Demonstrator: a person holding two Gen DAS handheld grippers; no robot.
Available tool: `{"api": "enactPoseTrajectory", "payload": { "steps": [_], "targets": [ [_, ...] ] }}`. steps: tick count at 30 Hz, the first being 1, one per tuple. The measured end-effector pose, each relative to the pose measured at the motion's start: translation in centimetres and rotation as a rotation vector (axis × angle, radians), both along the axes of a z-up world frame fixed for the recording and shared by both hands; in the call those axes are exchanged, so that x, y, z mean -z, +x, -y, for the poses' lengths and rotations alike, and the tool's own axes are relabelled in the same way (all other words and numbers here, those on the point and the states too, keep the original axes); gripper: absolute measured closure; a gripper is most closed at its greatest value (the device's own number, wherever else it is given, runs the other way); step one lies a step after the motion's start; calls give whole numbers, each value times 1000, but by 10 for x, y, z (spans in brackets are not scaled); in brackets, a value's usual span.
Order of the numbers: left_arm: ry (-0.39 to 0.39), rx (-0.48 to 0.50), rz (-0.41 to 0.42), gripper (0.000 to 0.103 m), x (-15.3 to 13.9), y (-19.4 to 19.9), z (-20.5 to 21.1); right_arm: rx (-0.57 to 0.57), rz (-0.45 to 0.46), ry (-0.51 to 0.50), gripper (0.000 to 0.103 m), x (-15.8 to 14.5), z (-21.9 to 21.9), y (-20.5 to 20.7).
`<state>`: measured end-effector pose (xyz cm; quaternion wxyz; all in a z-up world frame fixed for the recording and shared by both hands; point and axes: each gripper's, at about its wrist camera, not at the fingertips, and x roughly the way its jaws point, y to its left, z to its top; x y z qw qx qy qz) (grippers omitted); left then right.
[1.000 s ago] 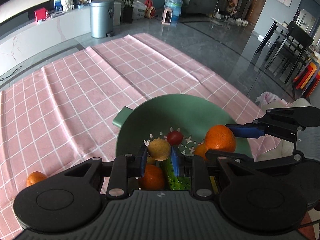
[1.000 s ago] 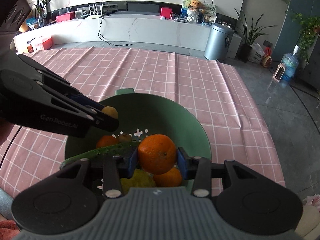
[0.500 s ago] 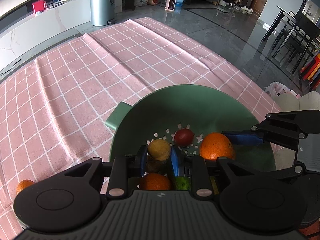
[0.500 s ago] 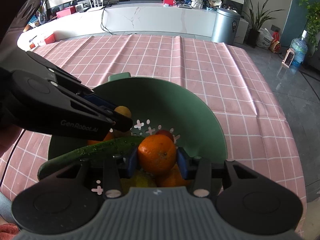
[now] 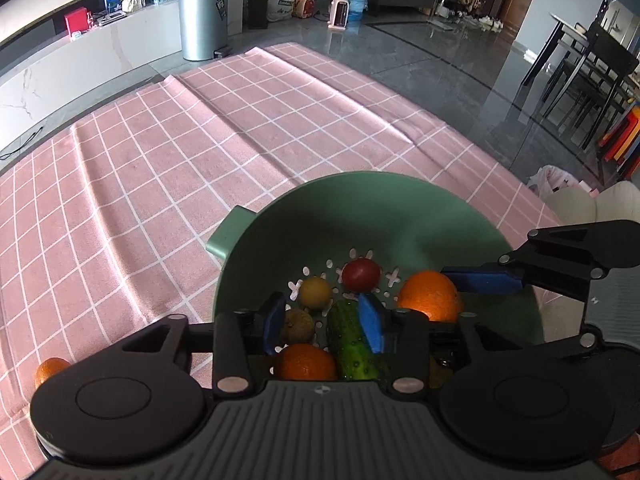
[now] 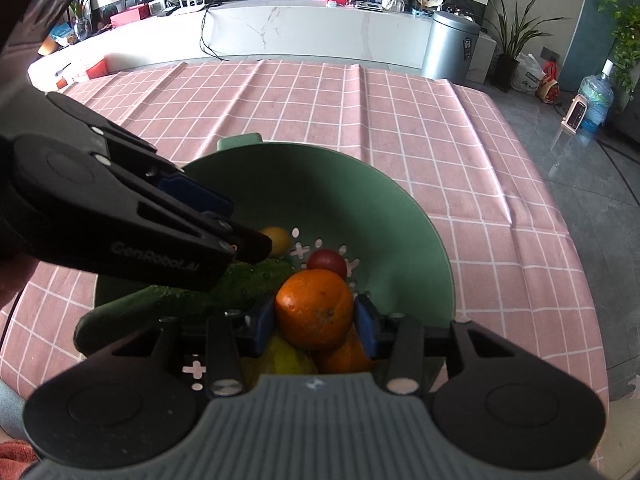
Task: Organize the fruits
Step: 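Lower the longan and orange into the green colander and open both grippers, then grasp the last mandarin orange with the left gripper while the right gripper grasps the last longan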
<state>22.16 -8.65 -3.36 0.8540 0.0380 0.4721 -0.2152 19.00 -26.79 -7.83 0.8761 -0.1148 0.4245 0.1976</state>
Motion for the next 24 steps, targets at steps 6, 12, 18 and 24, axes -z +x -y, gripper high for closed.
{"api": "enactPoseTrajectory", "payload": {
  "steps": [6,12,18,24],
  "targets": [
    [-23,-20,55,40,-20,-13,-10,23,46,-12,45,-15,1,-10],
    [-34,8,122,39,-43,-33,-22,62,113,-19,36,-36,-2,-25],
    [-53,-26,169,38,-65,-53,-50,67,158,43,31,-56,-13,-37],
    [0,-85,244,35,-78,-72,-84,1,206,58,29,-69,-42,-50]
  ]
}}
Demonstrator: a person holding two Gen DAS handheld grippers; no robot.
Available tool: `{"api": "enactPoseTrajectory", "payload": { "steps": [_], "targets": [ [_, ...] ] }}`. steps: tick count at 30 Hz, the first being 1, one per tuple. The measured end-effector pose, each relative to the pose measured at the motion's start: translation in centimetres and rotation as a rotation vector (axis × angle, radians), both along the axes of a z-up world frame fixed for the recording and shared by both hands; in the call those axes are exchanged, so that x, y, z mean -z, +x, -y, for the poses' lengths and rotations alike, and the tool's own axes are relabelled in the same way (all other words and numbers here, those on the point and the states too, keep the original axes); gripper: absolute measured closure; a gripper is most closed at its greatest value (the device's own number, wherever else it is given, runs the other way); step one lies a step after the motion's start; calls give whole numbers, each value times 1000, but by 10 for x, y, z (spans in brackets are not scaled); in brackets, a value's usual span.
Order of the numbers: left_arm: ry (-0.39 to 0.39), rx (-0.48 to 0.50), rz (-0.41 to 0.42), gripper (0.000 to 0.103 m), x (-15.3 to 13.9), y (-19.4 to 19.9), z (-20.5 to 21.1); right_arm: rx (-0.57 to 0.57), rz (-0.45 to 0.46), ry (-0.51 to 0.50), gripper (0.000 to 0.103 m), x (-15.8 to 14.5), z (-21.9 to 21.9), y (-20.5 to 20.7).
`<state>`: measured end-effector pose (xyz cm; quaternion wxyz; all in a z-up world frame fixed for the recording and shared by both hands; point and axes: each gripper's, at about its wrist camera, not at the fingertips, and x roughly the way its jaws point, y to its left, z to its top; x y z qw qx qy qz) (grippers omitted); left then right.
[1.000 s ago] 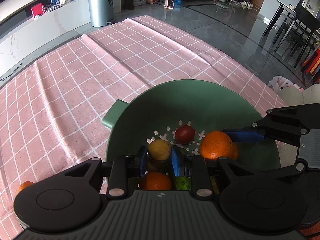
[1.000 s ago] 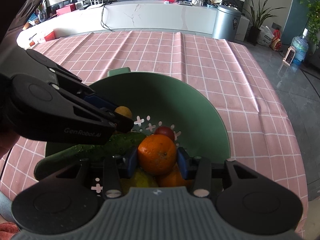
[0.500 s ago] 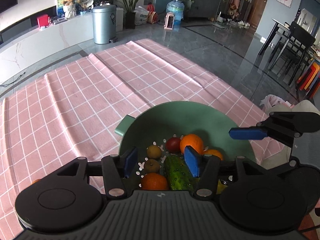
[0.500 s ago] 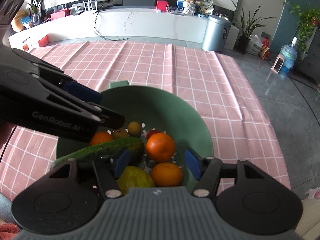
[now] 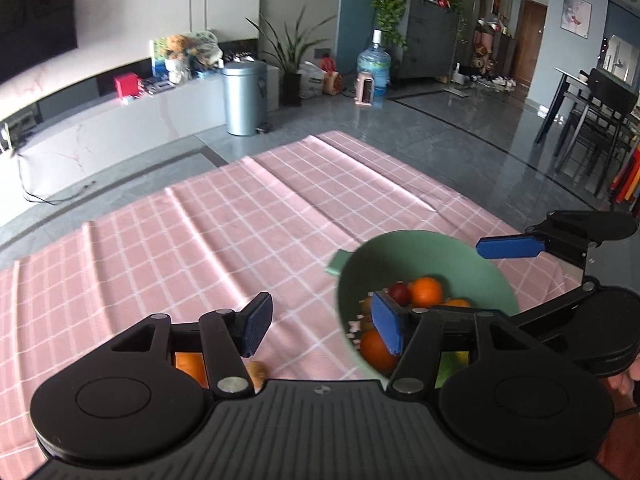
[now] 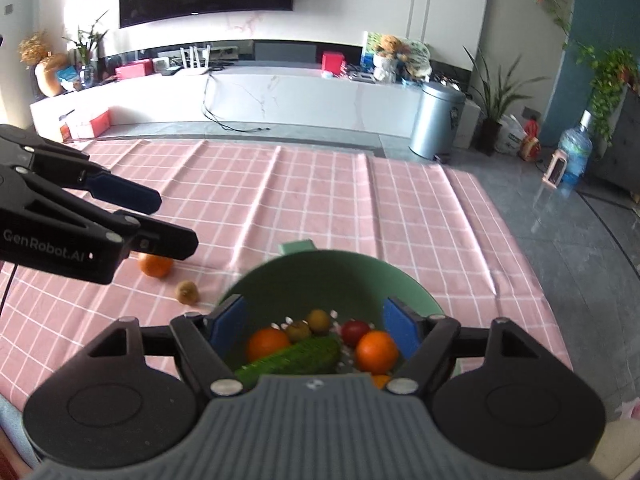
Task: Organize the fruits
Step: 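Grasp the last mandarin orange with the left gripper while the right gripper grasps the last longan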
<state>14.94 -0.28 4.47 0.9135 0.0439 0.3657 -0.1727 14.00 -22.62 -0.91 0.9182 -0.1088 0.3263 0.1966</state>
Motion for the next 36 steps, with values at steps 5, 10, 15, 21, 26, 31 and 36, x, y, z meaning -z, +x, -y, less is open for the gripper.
{"api": "enactPoseTrajectory", "payload": {
  "steps": [5,10,15,21,26,31,36],
  "targets": [
    [51,-15,2,34,3,-12,-27,-83,26,5,27,-6,-29,-8],
    [53,-43,-22,34,17,-18,-54,-209,74,-59,29,-6,-61,-15],
    [49,-59,-50,34,36,-15,-72,-318,67,-139,37,-3,-92,-10],
    [45,-75,-78,34,55,-6,-91,-409,-34,-227,48,12,-122,12],
    [12,-81,-99,34,71,8,-100,-444,-150,-247,52,25,-138,39],
    [-17,-96,-136,34,90,25,-106,-462,-245,-305,60,46,-152,61],
    [-38,-118,-171,34,103,38,-108,-468,-319,-311,61,62,-157,79]
  ]
}}
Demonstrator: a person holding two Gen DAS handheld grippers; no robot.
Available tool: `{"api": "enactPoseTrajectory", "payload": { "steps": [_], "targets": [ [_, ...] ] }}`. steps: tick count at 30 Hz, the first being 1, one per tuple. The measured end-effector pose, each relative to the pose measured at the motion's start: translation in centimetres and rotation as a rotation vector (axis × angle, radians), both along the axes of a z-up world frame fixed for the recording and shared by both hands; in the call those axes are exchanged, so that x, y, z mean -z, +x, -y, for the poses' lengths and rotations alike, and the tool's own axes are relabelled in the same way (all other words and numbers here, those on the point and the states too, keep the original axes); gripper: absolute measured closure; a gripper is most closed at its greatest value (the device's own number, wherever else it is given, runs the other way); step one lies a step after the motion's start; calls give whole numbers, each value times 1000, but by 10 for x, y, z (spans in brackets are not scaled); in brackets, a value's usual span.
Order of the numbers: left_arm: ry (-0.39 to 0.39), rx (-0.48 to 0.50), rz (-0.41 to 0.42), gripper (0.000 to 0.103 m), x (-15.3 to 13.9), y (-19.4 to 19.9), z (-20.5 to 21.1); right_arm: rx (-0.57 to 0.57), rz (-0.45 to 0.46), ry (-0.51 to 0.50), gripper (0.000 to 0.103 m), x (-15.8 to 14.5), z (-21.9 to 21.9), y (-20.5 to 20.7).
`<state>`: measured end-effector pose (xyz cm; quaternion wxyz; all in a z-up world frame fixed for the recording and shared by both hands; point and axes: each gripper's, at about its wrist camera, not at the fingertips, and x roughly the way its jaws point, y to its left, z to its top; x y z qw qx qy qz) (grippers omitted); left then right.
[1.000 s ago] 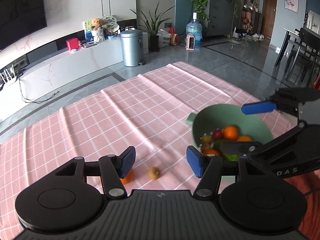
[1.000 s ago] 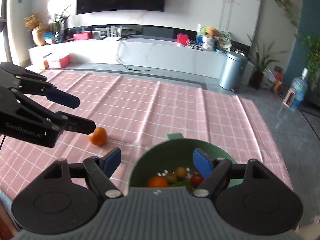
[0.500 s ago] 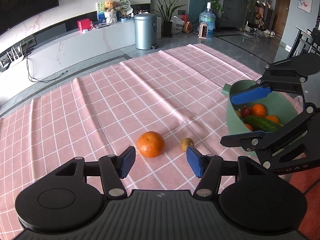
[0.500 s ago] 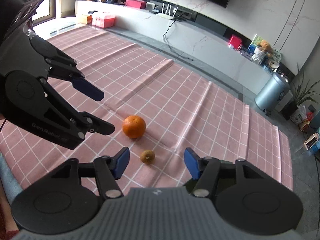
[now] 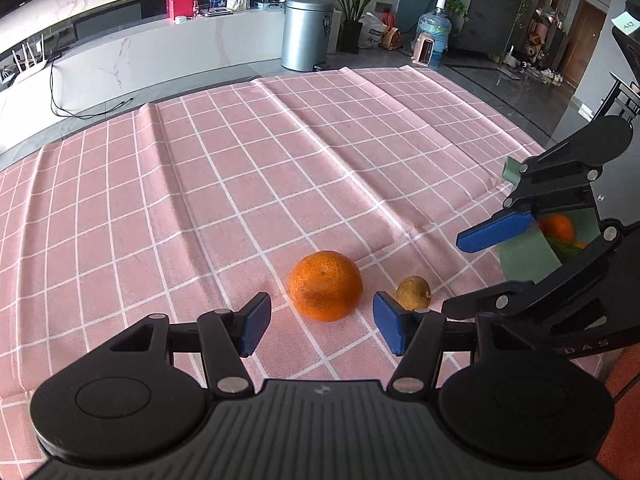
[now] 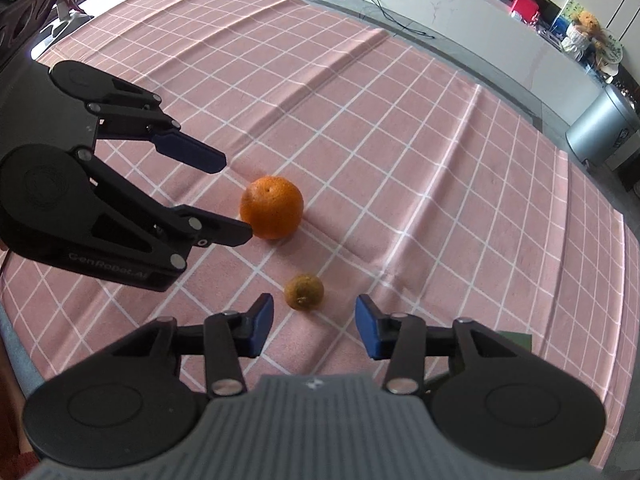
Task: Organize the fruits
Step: 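Grasp the last mandarin orange with the left gripper while the right gripper grasps the last longan, then carry the orange and longan into the green colander and open both grippers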
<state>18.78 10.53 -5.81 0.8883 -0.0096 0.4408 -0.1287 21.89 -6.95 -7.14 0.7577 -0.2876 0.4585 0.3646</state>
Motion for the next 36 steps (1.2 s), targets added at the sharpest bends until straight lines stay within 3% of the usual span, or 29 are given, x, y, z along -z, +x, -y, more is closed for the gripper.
{"api": "enactPoseTrajectory", "payload": {
  "steps": [11,13,16,22,29,36],
  "targets": [
    [-35,-13,-40,33,18,21,2,-24,-96,-12,67,21,-14,21],
    [-35,-12,-44,34,20,23,2,-22,-105,-21,72,25,-15,23],
    [-41,-6,-44,43,21,24,2,-17,-115,-24,75,29,-16,27],
    [-57,-2,-44,49,21,23,2,-13,-117,-20,81,31,-18,26],
    [-57,1,-29,50,14,16,1,2,-81,1,81,17,-16,14],
    [-40,4,48,50,-13,-3,6,42,-33,58,81,-11,-2,-8]
  ]
}}
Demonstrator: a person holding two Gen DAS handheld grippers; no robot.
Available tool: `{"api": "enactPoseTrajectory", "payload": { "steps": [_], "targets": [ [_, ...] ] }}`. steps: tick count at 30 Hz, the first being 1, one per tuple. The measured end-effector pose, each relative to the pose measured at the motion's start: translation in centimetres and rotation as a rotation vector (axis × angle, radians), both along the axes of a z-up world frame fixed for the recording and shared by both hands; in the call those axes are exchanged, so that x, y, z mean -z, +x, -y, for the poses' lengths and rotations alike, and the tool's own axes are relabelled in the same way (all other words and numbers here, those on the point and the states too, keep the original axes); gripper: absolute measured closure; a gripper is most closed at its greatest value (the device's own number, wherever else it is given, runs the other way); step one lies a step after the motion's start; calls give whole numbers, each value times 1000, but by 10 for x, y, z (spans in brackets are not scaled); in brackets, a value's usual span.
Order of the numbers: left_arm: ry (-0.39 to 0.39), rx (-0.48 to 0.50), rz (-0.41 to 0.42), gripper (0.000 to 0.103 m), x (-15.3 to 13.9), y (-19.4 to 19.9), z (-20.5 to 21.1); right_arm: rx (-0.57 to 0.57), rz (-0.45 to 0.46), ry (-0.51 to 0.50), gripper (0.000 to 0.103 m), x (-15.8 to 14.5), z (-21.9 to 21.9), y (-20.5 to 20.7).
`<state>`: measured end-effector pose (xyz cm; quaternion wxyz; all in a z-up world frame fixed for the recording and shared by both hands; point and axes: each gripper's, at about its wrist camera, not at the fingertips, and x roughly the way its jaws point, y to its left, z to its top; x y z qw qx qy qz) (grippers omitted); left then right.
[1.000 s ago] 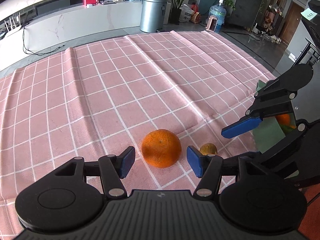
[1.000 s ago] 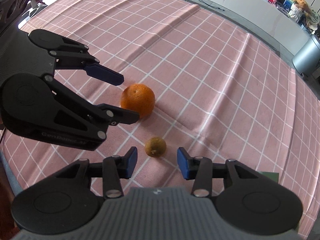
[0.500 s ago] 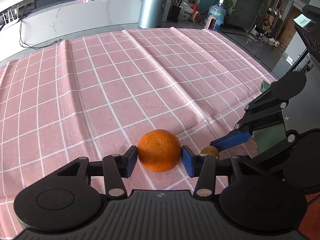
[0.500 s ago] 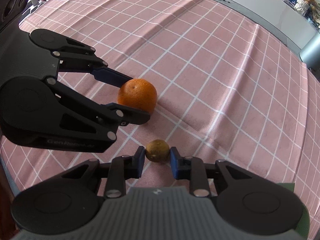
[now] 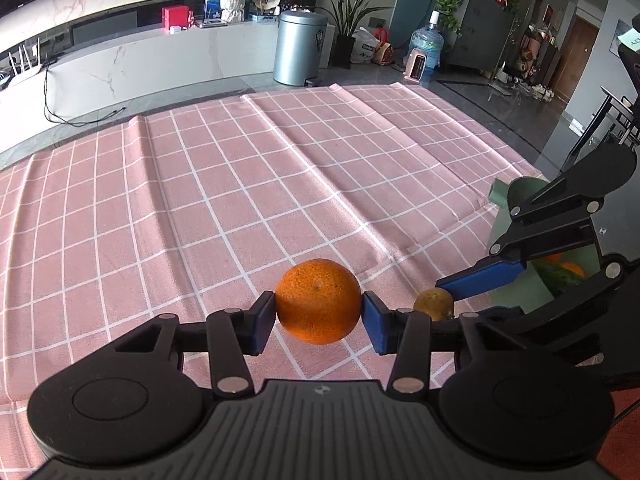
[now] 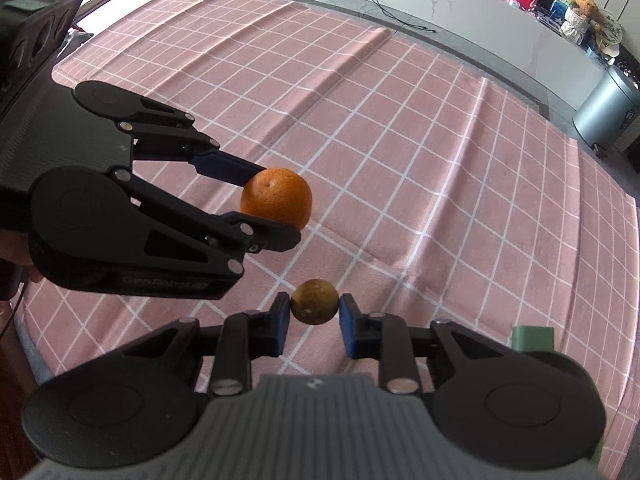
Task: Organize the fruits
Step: 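Carry the orange and longan into the green colander and open both grippers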
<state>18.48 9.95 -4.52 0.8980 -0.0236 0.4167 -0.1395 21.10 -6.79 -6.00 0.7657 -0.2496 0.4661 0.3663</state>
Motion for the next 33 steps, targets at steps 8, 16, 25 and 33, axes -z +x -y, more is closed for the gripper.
{"api": "enactPoseTrajectory", "payload": {
  "steps": [8,16,25,33],
  "targets": [
    [-10,17,81,50,-38,-32,18,89,60,107,81,-35,33,-35],
    [-14,69,148,50,-72,-61,54,233,129,240,81,-65,88,-80],
    [-26,150,155,50,-83,-75,106,391,212,296,81,-80,164,-120],
    [-98,177,58,50,-77,-45,140,493,232,271,81,-72,219,-121]
  ]
}}
